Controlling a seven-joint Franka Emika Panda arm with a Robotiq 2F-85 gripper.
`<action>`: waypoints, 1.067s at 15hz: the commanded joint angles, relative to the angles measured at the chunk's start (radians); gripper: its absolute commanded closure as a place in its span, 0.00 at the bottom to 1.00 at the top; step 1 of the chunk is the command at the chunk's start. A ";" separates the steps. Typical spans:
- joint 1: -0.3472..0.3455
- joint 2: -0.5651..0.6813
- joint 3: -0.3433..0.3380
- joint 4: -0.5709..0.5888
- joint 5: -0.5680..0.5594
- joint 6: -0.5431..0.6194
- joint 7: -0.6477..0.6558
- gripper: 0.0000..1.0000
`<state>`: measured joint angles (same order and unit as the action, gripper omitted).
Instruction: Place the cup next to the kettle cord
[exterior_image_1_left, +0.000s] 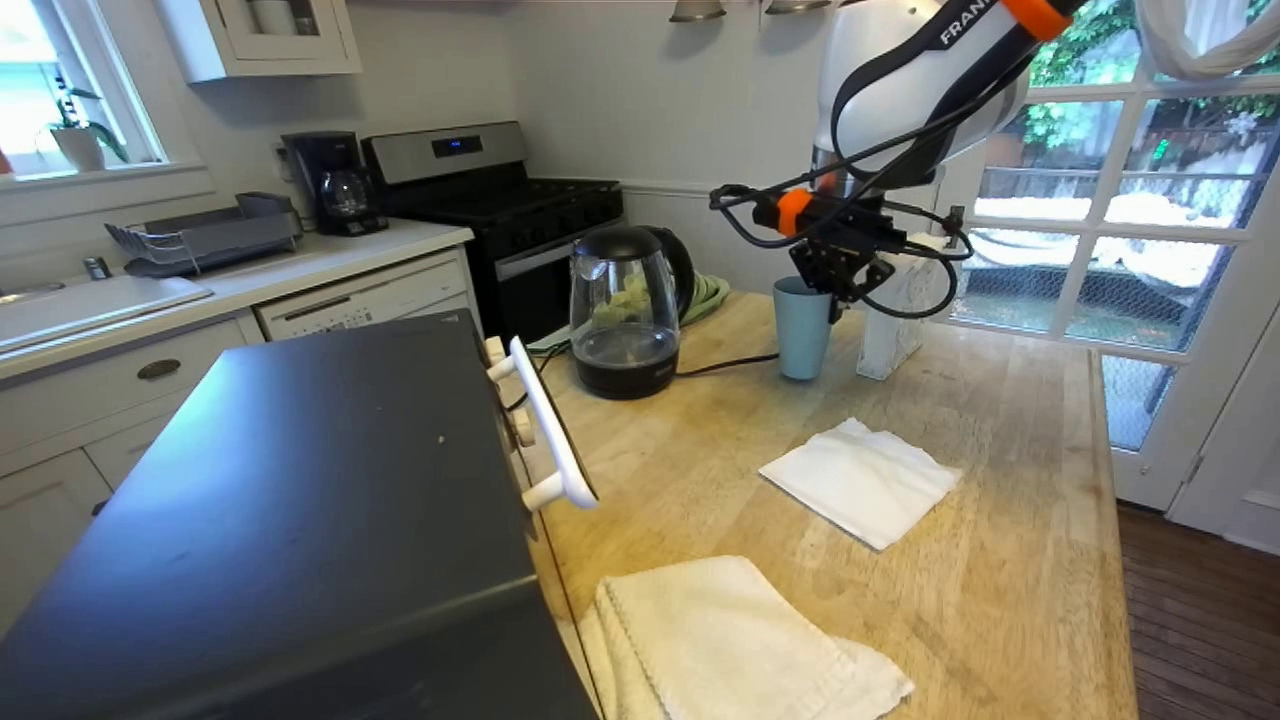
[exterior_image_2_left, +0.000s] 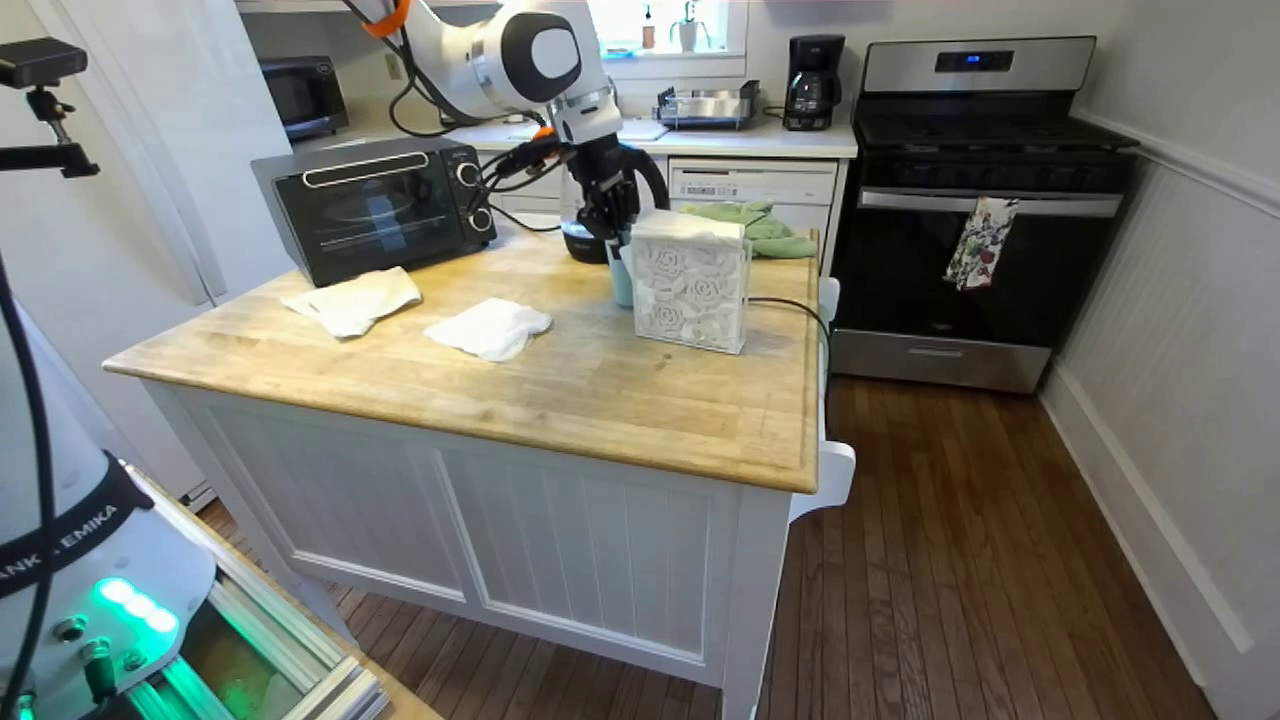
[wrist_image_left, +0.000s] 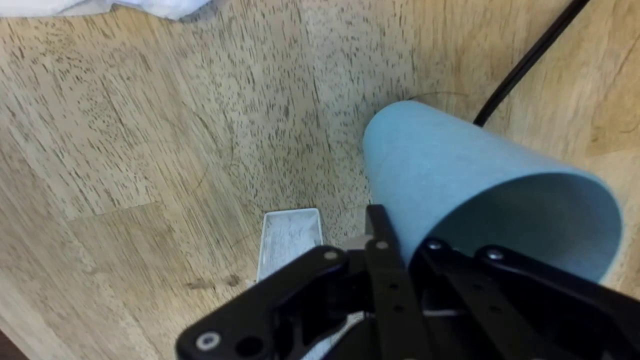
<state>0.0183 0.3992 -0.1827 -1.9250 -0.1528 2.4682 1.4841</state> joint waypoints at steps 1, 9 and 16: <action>0.023 0.041 -0.020 0.050 -0.004 0.000 0.063 0.99; 0.005 -0.042 0.014 -0.027 0.044 0.053 0.014 0.30; -0.015 -0.268 0.036 -0.215 0.037 0.133 -0.195 0.00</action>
<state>0.0260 0.2716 -0.1712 -2.0025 -0.1298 2.5503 1.4191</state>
